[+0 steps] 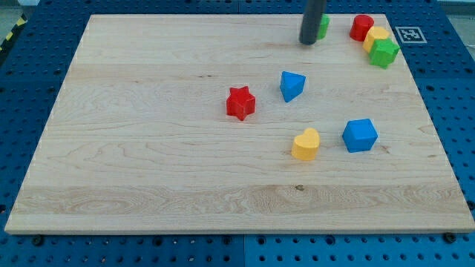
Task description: Push the green circle into the red circle
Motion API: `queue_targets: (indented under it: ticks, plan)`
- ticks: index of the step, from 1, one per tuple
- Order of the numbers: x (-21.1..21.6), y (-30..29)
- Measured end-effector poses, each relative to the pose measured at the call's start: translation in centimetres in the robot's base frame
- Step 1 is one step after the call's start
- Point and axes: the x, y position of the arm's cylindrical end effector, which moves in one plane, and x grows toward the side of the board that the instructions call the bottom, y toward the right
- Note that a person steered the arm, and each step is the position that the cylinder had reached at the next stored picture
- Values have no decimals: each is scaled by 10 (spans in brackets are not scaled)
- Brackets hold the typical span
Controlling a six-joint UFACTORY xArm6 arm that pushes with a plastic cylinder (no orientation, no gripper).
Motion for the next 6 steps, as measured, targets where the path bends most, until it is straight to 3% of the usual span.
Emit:
queue_targets:
  ticks: [1,2,5,6]
  plan:
    - [-3,-48]
    - [-32,-50]
    - [-43,62]
    - [-39,34]
